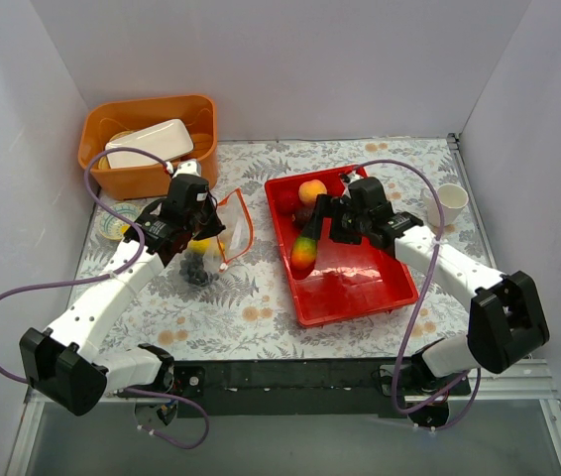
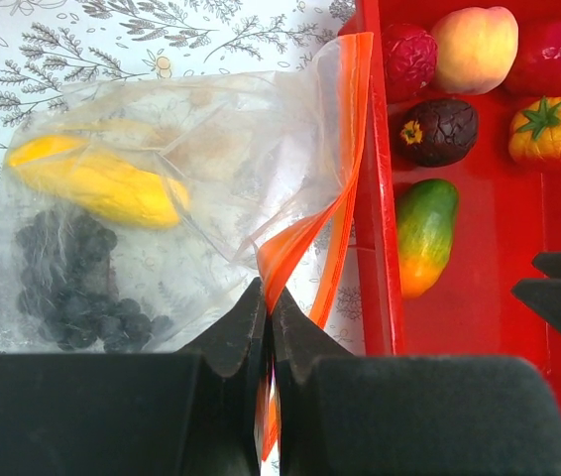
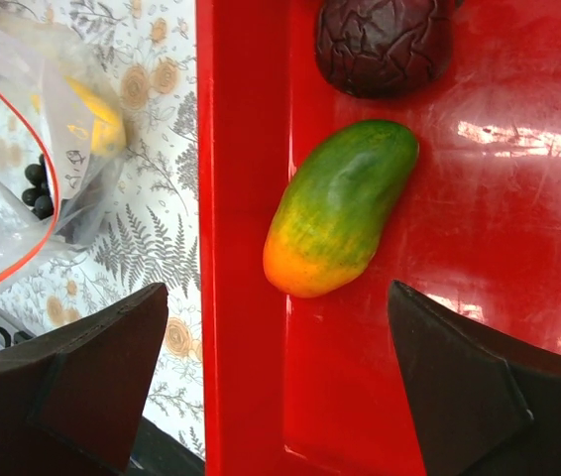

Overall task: Place the food in the zip-top bag and seal the zipper
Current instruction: Pick up the fake fruit from the bin.

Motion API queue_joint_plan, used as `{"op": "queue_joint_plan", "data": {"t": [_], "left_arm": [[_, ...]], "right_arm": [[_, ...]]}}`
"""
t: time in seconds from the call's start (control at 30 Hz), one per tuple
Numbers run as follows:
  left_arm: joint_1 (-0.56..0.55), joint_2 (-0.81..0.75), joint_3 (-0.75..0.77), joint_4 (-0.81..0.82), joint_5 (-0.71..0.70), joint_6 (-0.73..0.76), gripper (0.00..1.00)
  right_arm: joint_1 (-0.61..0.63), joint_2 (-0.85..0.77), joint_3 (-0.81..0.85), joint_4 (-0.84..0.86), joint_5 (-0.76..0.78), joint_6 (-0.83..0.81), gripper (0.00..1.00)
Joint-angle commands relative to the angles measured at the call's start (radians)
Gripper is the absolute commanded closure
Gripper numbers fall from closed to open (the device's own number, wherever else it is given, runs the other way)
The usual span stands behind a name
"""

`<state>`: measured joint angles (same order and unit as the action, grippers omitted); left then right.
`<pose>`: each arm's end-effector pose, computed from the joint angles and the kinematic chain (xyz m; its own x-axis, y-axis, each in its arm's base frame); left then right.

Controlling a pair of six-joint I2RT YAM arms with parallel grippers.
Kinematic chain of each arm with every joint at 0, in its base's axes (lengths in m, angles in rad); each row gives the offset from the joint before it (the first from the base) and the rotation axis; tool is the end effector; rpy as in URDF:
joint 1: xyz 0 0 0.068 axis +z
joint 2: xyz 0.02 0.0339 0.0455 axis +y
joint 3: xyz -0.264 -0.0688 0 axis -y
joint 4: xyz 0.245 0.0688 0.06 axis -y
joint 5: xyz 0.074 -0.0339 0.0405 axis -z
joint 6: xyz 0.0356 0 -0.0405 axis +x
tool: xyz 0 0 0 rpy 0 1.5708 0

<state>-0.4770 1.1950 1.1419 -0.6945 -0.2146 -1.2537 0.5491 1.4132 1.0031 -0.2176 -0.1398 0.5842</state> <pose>0.2262 -0.1084 0.3320 -0.4827 -0.7955 -0.3662 -0.4773 0.5896 -0.6516 0.2666 0.1689 0.2674 -0.7560 0.1777 -0.6300 -0.2351 0.8245 0.5147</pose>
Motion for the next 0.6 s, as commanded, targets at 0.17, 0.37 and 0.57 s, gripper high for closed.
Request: {"op": "queue_joint_plan", "data": {"t": [0.17, 0.37, 0.57], "left_arm": [[0.003, -0.023, 0.012, 0.029, 0.027, -0.003, 0.99], [0.003, -0.020, 0.009, 0.036, 0.041, 0.000, 1.00], [0.003, -0.012, 0.013, 0.038, 0.047, 0.005, 1.00]], "right_arm": [[-0.014, 0.044, 0.003, -0.025, -0.023, -0.018, 0.02], [-0.028, 0.066, 0.011, -0.037, -0.030, -0.021, 0.02], [-0.037, 0.095, 0.011, -0.037, -0.032, -0.023, 0.02]]}}
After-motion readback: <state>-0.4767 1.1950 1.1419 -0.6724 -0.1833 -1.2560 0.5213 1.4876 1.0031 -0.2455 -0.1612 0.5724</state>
